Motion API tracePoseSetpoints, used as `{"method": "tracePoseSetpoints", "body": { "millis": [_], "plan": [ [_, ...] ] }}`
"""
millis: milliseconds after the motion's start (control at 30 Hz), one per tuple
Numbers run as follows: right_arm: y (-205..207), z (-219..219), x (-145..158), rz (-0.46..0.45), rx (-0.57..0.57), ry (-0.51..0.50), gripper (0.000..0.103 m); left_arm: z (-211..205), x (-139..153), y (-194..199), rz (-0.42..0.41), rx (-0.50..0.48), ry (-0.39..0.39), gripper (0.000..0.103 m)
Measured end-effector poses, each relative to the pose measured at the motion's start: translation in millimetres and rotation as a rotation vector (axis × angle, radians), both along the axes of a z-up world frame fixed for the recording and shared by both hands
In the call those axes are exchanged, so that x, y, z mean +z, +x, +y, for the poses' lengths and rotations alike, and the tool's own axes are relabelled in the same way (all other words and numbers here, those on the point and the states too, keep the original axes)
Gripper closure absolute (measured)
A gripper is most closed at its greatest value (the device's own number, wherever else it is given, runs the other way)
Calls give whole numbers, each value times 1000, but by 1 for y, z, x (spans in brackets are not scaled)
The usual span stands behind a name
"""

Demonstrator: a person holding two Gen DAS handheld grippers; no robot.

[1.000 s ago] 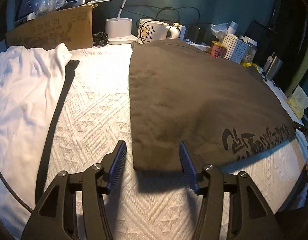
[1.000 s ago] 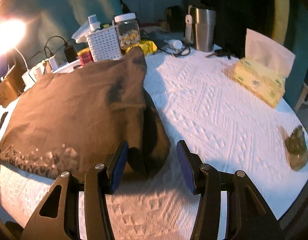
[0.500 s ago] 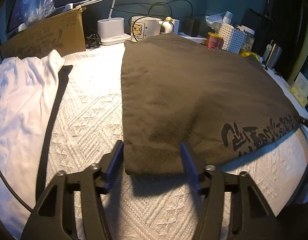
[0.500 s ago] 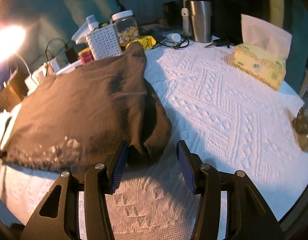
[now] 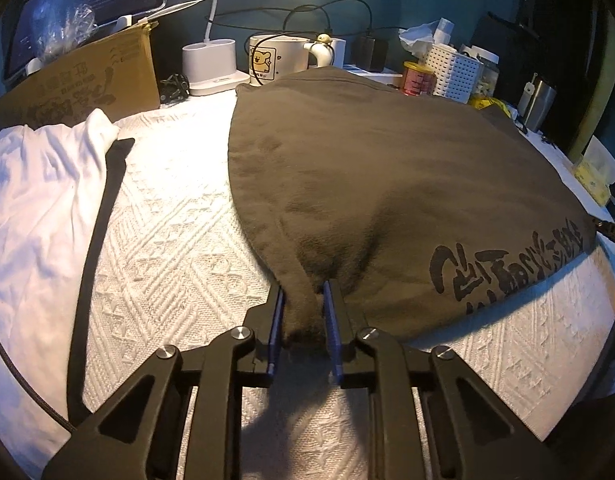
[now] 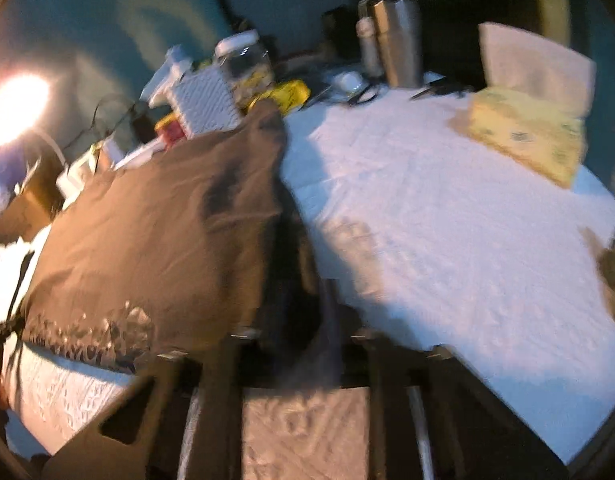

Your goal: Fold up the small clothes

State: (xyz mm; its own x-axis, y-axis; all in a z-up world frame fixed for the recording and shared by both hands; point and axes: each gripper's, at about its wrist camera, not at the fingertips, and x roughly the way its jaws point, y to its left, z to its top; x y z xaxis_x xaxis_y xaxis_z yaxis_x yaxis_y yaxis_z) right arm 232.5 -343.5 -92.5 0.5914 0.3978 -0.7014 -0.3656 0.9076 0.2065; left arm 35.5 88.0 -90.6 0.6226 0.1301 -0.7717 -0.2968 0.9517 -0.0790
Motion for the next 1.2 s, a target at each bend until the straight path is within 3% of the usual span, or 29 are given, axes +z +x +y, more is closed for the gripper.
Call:
{"method": "tracePoseSetpoints", "body": {
  "millis": [100,167,267,367,567,700,867,933,1000,1200],
  "plan": [
    [-6,0,5,-46,3,-18,99,-1,0,0,-2,1,-2,86],
    [-11,-14,9,-75,-66,-12,99,-1,-1,-1,-5,-2,2,86],
    [-21,-32,6,-47,-101,46,99,-1,-2,-1,-11,-1,1,86],
    [-37,-29,0,-44,-100,6,99,-1,-2,-1,-12,-4,-1,87],
    [-38,-31,-4,-4,-126,45,98,1,1,-5,-8,-14,-5,91],
    [-34,-35,-4,27,-120,115,79,5,3,-9,-19,3,-33,92],
    [-28,-27,-3,29,-128,119,72,5,-1,-9,-6,-5,-33,91],
    [-25,-26,-1,42,-117,153,47,9,-1,-8,3,6,-57,90],
    [-23,-25,0,59,-95,203,34,10,-1,-9,-1,8,-73,89],
    [-27,-12,1,28,-79,135,34,6,-4,-9,-19,4,-58,86]
  ]
}}
